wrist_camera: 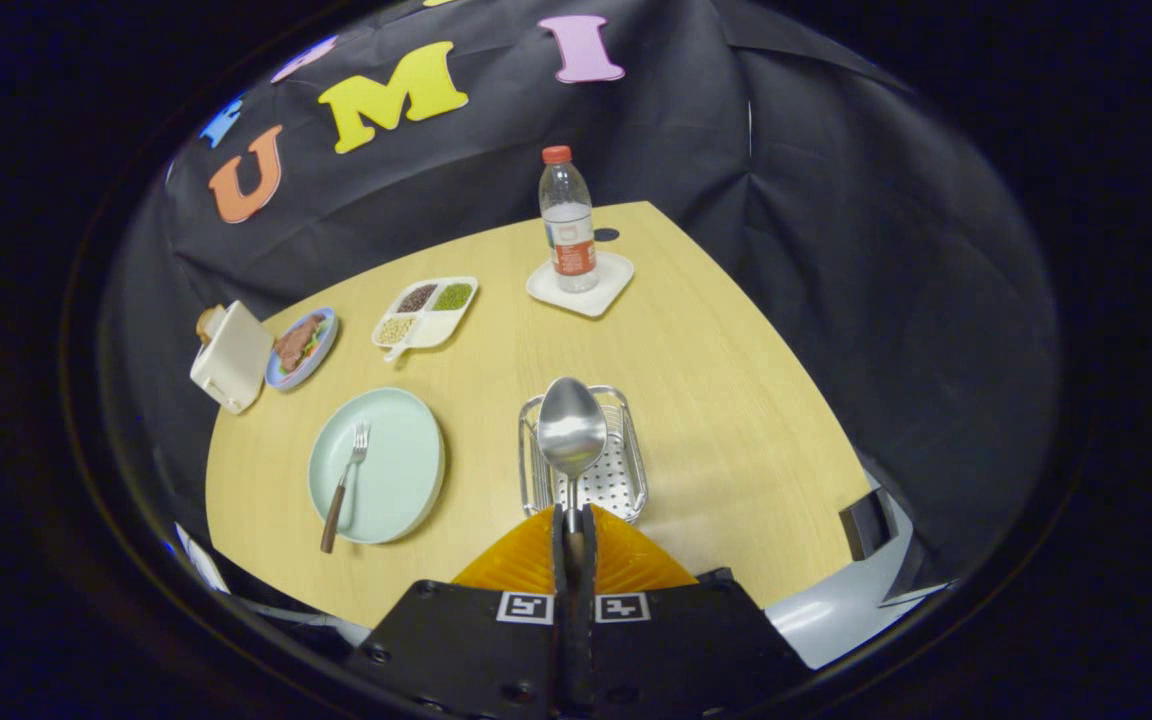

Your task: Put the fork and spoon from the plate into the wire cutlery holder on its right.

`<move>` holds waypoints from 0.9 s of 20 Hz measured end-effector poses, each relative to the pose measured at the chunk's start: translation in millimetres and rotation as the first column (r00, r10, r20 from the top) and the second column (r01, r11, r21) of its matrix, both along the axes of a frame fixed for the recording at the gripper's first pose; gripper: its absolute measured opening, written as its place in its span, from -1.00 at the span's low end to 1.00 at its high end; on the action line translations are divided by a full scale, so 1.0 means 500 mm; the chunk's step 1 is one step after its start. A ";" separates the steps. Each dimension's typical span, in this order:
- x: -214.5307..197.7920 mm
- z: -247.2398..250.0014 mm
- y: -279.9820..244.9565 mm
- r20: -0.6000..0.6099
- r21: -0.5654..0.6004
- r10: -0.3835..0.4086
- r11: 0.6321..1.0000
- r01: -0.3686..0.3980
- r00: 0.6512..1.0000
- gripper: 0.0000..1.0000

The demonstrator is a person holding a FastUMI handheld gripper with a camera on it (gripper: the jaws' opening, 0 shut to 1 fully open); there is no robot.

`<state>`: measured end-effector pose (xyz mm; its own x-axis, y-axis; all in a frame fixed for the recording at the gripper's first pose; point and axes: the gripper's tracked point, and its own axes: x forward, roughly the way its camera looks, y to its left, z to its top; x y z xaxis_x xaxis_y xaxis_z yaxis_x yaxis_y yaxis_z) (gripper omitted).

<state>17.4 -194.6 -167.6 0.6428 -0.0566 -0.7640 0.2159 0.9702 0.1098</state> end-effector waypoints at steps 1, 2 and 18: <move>0.002 -0.003 0.000 -0.002 0.002 0.000 1.000 0.000 1.000 -0.99; 0.004 -0.004 0.000 -0.004 0.004 -0.001 1.000 0.001 1.000 -0.98; 0.053 0.097 0.009 0.205 -0.038 -0.013 0.999 0.021 0.979 0.20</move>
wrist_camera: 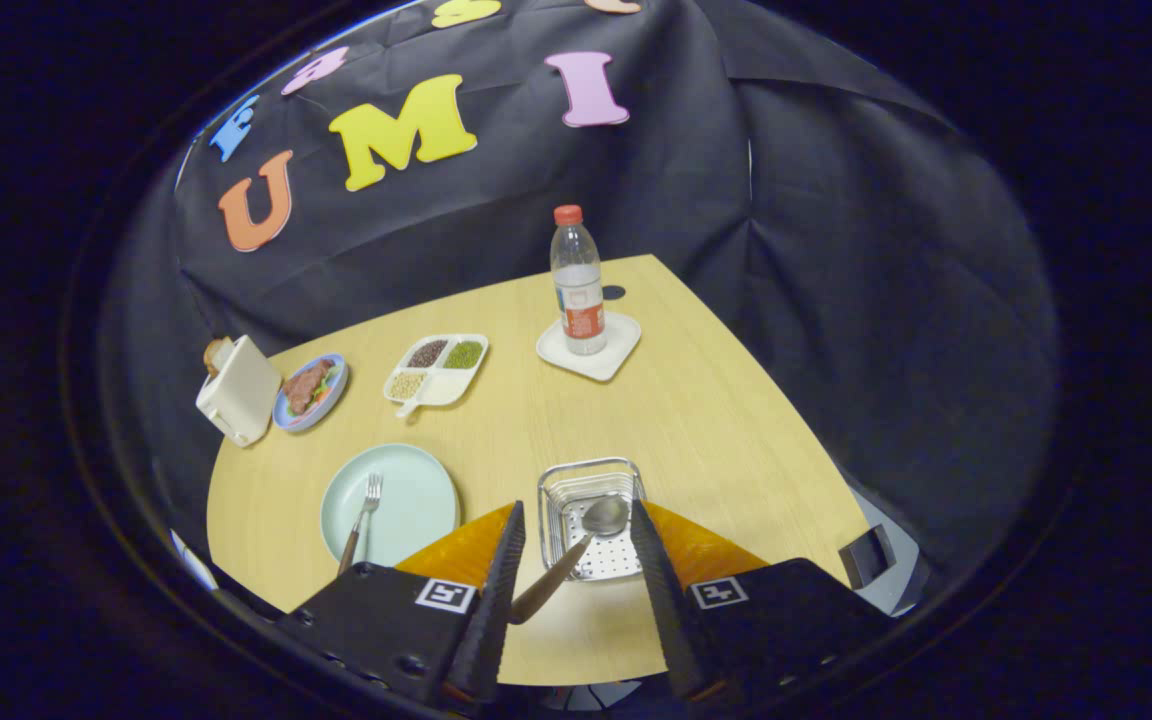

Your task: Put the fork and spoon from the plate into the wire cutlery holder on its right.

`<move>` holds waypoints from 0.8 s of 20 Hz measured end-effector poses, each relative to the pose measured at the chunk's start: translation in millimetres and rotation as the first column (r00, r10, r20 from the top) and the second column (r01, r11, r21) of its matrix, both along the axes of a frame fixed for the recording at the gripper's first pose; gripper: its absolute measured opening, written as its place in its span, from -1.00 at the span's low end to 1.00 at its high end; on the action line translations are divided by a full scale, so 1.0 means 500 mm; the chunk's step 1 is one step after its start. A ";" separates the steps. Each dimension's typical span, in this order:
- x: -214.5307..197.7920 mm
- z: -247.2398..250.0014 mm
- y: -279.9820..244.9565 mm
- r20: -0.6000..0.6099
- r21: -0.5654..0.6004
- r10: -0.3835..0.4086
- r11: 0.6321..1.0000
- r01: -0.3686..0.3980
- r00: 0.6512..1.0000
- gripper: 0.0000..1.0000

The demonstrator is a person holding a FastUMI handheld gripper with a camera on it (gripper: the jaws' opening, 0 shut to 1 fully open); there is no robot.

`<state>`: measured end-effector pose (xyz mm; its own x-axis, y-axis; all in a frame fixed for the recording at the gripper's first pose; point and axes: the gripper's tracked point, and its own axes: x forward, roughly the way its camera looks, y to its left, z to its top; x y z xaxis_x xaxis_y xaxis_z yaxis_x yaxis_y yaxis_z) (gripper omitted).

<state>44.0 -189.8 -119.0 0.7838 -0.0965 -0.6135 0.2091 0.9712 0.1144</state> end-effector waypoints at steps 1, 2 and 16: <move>-0.004 0.016 0.003 0.033 -0.007 -0.002 1.000 0.002 0.999 0.35; -0.006 0.031 0.007 0.063 -0.018 -0.008 1.000 0.009 0.998 0.39; -0.044 0.140 0.196 0.366 -0.150 0.034 0.988 0.023 0.930 0.94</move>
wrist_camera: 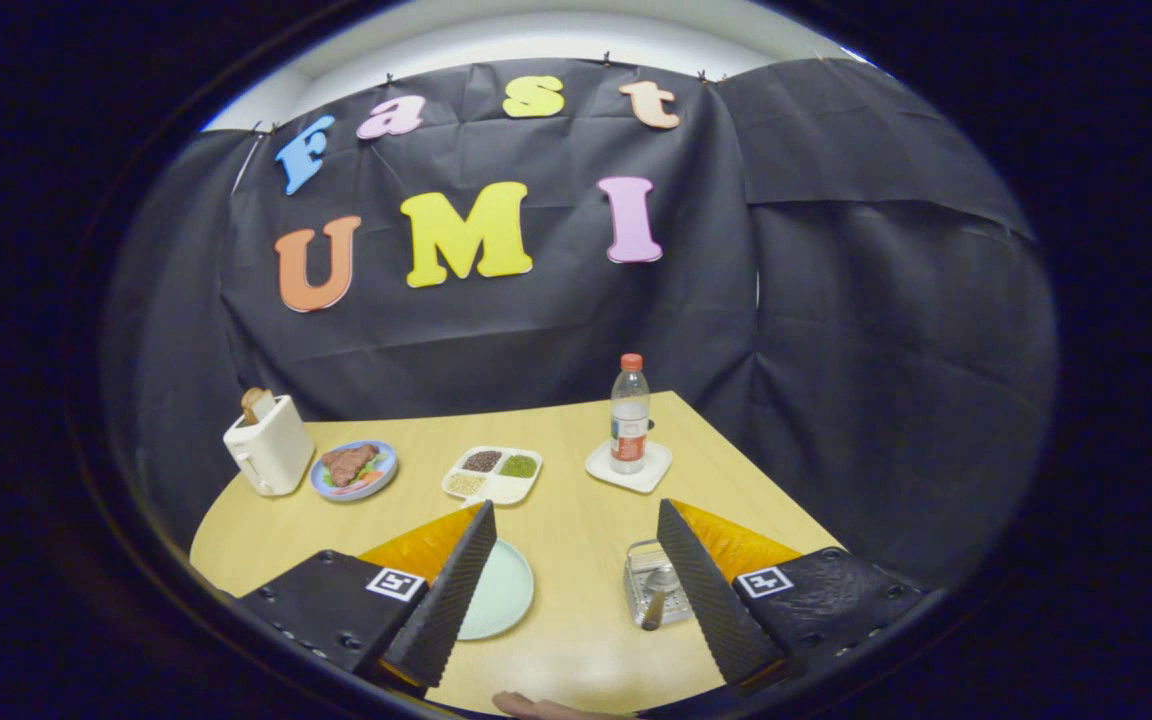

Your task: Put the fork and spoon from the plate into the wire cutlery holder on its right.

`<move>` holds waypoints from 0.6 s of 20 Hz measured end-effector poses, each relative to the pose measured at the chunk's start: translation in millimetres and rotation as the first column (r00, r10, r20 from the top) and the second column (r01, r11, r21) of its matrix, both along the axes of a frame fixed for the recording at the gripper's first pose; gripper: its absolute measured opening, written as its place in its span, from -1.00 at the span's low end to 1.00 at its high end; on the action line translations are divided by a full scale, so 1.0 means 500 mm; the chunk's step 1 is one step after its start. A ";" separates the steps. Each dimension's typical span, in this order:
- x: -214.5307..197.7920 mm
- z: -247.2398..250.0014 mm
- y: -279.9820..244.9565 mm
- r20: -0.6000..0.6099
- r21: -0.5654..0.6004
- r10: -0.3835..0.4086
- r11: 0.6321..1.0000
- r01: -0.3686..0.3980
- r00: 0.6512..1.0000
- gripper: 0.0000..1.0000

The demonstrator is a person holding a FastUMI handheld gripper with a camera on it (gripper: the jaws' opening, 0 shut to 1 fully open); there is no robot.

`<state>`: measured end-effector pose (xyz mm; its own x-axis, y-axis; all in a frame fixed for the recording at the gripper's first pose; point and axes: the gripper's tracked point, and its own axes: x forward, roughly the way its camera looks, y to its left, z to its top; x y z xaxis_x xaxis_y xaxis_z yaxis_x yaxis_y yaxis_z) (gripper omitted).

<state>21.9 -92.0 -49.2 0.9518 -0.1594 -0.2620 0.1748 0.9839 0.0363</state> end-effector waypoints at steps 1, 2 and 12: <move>0.003 -0.007 0.023 0.002 -0.001 0.012 1.000 -0.012 1.000 0.94; 0.005 -0.014 0.049 -0.001 0.002 0.030 1.000 -0.030 1.000 0.95; 0.063 -0.179 0.238 -0.181 0.039 0.134 0.991 -0.129 0.974 0.95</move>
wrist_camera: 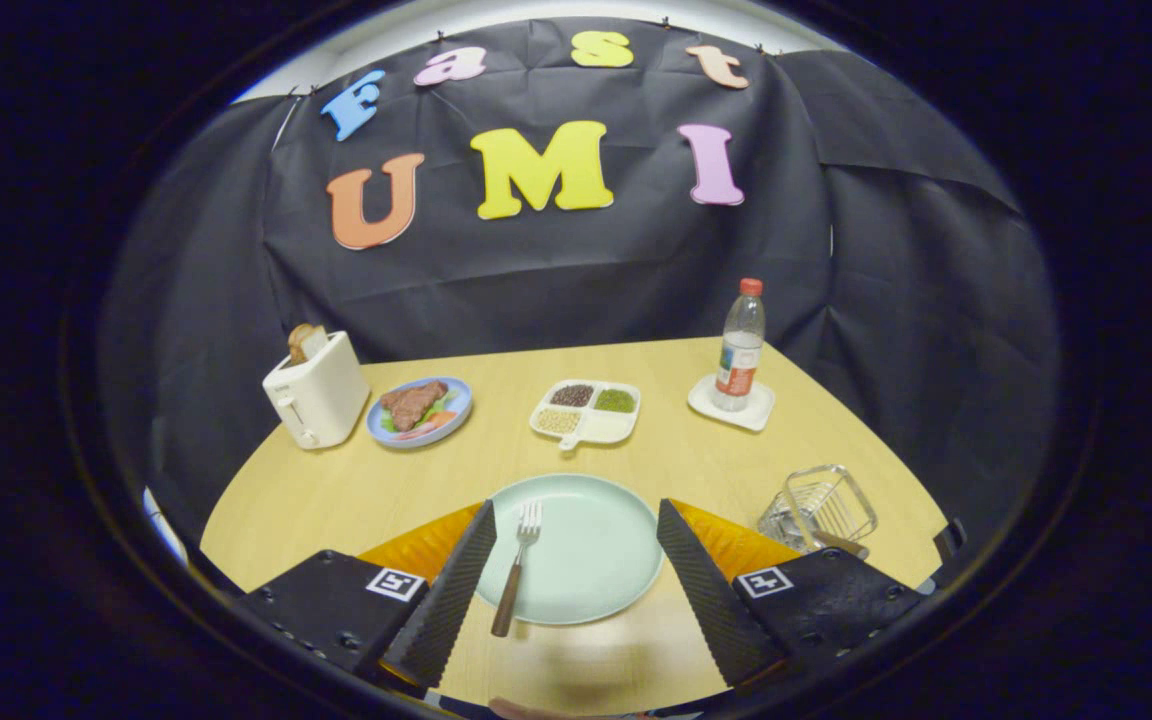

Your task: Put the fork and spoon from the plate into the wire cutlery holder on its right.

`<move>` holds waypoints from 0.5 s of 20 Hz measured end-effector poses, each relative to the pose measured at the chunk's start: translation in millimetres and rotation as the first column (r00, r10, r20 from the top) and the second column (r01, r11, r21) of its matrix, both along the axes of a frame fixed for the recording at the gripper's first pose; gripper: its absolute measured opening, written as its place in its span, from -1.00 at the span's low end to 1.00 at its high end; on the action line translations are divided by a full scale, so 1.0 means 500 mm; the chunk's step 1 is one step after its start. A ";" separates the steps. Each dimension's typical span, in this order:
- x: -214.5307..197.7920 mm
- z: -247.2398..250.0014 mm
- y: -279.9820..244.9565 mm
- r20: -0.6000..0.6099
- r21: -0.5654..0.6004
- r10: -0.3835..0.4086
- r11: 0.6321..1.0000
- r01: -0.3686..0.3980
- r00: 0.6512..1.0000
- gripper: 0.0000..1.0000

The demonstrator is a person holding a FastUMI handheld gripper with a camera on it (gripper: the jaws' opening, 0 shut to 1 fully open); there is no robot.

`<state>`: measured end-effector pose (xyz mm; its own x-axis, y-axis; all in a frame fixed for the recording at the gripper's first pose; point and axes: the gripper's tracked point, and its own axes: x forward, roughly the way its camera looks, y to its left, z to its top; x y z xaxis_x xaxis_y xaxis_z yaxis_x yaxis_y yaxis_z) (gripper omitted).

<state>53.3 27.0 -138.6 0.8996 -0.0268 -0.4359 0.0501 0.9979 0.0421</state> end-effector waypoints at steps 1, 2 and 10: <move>0.008 -0.018 0.010 -0.017 0.002 0.003 1.000 -0.003 1.000 0.95; 0.014 -0.033 0.021 -0.032 0.003 0.005 1.000 -0.005 0.999 0.95; 0.061 -0.152 0.062 -0.180 -0.003 0.011 1.000 -0.012 0.984 0.95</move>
